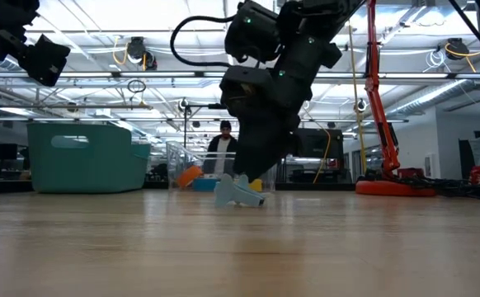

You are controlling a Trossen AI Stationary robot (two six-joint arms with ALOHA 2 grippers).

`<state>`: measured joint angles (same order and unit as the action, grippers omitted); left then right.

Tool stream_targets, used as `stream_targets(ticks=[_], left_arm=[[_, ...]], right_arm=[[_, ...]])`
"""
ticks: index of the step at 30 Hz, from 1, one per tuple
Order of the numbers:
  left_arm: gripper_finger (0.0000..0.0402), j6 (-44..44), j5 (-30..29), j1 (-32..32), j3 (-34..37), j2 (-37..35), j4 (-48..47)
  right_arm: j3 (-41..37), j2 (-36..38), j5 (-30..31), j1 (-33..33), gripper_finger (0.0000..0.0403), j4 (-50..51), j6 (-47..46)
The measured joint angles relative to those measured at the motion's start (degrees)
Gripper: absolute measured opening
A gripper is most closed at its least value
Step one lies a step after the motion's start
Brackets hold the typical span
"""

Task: Pick and place Stapler, Stapler remover, tape
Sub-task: Put the blue stapler remover into the orange basket

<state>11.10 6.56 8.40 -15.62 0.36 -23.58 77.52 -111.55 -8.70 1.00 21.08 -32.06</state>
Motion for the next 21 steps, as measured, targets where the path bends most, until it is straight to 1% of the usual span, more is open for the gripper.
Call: stream_targets(ticks=[4, 8, 13, 21], left_arm=[[0.0267, 0.0, 0.0, 0.0, 0.0, 0.0, -0.3], [0.0267, 0.1, 0.0, 0.0, 0.0, 0.0, -0.3], [0.0267, 0.2, 0.2, 0.0, 0.0, 0.0, -0.4], [0.0267, 0.2, 1.5, 0.0, 0.0, 0.0, -0.7]], right_arm=[[0.0, 0.0, 1.2, 0.1, 0.0141, -0.1, -0.7], [0.0, 0.4, 0.9, 0.1, 0.0141, -0.6, -0.9], [0.0, 0.4, 0.1, 0.0, 0.0141, -0.9, -4.2], [0.0, 0.4, -0.6, 0.1, 0.0141, -1.4, -3.2]])
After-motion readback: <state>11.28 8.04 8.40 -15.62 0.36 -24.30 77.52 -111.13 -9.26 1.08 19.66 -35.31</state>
